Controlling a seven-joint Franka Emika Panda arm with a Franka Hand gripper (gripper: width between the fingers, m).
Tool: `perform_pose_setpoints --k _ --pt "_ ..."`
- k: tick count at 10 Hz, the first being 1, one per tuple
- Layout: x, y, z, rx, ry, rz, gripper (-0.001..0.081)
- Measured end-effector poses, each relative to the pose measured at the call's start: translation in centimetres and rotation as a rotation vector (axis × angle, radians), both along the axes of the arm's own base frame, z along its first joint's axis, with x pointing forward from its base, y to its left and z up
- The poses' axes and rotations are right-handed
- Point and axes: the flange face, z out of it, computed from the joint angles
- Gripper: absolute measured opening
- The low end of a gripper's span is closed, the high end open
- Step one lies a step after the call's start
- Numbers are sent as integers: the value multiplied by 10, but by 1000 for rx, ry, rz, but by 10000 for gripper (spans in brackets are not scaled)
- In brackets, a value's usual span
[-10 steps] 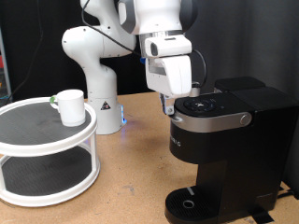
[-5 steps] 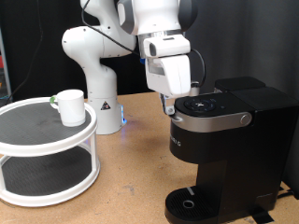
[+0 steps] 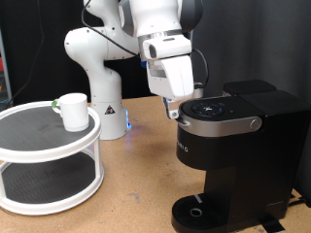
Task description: Make a cup of coffee with the keurig machine
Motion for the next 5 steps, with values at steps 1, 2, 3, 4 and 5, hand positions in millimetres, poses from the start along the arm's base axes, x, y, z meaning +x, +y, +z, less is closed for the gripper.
perform_pose_setpoints --k 1,2,3,4,5 --pt "-2 -2 -1 -3 -6 5 1" --pt "-4 -5 -1 -6 -8 10 1" --pt "-7 -7 1 1 -13 12 1" --pt "-8 -10 6 26 -24 5 1" --pt "-10 -11 14 59 -40 -7 1"
